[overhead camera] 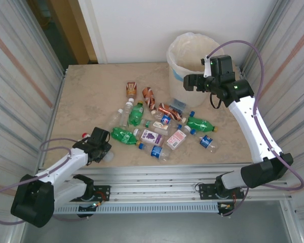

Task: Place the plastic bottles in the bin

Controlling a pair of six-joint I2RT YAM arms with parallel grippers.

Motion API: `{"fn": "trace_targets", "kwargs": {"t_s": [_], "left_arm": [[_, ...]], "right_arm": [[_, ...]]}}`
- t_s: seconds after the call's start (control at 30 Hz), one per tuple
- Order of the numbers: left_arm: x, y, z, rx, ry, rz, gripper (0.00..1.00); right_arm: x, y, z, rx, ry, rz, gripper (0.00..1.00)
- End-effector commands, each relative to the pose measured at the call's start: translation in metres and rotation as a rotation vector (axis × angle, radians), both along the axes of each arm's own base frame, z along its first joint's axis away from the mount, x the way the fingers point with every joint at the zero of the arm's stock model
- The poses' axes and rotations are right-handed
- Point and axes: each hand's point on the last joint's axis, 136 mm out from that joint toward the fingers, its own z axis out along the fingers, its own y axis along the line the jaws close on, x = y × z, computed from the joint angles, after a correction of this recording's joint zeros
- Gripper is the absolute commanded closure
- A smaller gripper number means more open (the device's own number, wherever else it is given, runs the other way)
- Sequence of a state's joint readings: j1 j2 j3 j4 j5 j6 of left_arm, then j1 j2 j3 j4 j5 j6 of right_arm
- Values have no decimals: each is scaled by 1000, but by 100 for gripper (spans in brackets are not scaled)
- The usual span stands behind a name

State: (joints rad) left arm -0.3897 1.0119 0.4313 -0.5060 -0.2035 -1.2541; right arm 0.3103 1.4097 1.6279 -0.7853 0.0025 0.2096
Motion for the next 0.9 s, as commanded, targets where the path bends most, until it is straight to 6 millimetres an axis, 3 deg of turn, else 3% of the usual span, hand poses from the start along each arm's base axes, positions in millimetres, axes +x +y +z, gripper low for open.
{"fn": "trace_targets", "kwargs": {"t_s": [0.0, 0.17, 0.53, 0.67, 0.87], "left_arm": [[-4, 11, 9, 34, -21, 26, 49], [-4, 16, 30, 61, -83, -17, 53], [12, 12, 99, 107, -307, -175, 61], [22, -1, 123, 102, -382, -273, 61], [41, -42, 159, 81, -544, -488, 61]], "right_arm": [[-8, 1, 13, 36, -33, -7, 2], [-8, 2, 14, 47, -38, -6, 2], [-11, 12, 18, 104, -38, 26, 2], [-12, 18, 19, 136, -32, 45, 2], [-16, 43, 23, 267, -6, 136, 2]]}}
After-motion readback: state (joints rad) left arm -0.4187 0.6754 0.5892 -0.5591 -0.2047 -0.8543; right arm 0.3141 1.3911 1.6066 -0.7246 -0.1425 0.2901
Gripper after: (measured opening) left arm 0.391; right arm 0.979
